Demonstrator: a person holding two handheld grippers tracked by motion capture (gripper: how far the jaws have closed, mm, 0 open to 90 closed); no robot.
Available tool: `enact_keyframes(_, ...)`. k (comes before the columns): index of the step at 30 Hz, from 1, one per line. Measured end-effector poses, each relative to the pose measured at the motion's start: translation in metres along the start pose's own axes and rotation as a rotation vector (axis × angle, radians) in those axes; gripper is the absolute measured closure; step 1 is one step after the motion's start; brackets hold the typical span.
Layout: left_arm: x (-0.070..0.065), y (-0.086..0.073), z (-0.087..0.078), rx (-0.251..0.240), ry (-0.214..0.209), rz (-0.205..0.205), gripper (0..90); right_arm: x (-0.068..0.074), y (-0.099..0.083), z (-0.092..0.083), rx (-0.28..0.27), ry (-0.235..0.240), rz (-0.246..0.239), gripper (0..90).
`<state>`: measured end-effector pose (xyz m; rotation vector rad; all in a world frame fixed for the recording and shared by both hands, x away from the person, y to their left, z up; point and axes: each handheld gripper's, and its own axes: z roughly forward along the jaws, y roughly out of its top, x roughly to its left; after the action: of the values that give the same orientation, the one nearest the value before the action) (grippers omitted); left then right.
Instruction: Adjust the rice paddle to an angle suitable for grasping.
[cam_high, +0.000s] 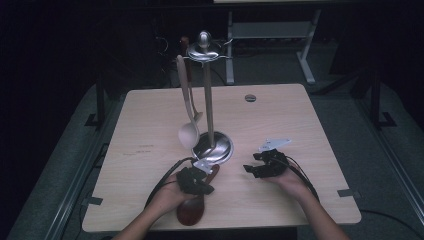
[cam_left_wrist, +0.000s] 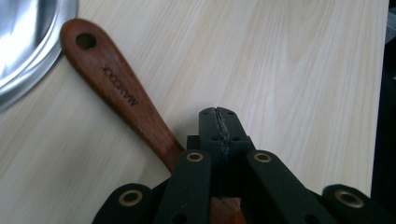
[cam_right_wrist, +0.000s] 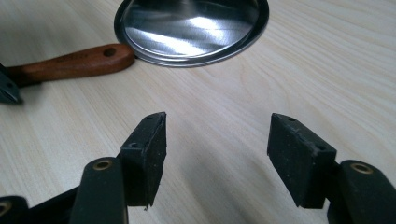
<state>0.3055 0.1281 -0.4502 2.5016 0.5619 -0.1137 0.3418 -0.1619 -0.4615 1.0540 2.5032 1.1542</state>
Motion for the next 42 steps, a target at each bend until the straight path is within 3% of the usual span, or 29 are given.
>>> enact_keyframes(9,0.007,-0.025,-0.021,0.027,0.044,-0.031,89.9,-0.001,-0.001,0.0,-0.001,-0.001,-0.006,37.6)
enact_keyframes(15,0.013,-0.043,-0.037,0.05,0.113,-0.055,89.9,-0.001,-0.001,0.0,0.0,-0.003,-0.004,37.6)
enact_keyframes(16,0.015,-0.046,-0.041,0.065,0.114,-0.04,89.8,0.0,0.0,0.0,-0.001,-0.001,-0.002,37.6)
enact_keyframes(19,0.014,-0.051,-0.049,0.037,0.114,-0.081,88.7,0.0,0.0,0.0,0.0,-0.002,-0.002,37.6)
enact_keyframes(21,0.015,-0.051,-0.058,0.037,0.127,-0.08,84.3,-0.001,-0.001,0.0,-0.001,-0.003,-0.008,37.6)
enact_keyframes(24,0.016,-0.048,-0.065,0.007,0.12,-0.146,76.4,-0.001,0.0,0.0,0.0,-0.003,-0.003,37.7)
enact_keyframes(28,0.023,-0.046,-0.062,0.032,0.141,-0.183,65.0,0.0,0.0,0.0,0.001,-0.002,-0.004,37.7)
enact_keyframes(31,0.031,-0.043,-0.058,0.086,0.13,-0.215,60.3,0.0,0.0,0.0,0.001,-0.002,-0.005,37.7)
enact_keyframes(32,0.034,-0.041,-0.058,0.118,0.127,-0.207,59.7,-0.001,0.0,0.0,0.001,-0.003,-0.005,37.7)
enact_keyframes(38,0.036,-0.031,-0.051,0.155,0.142,-0.228,62.6,-0.001,0.0,0.0,-0.002,-0.005,-0.004,37.7)
enact_keyframes(39,0.038,-0.03,-0.05,0.183,0.147,-0.206,64.1,-0.001,0.0,0.0,-0.003,-0.005,-0.003,37.7)
enact_keyframes(42,0.039,-0.03,-0.046,0.215,0.145,-0.196,66.4,-0.001,0.0,-0.001,-0.004,-0.004,-0.005,37.7)
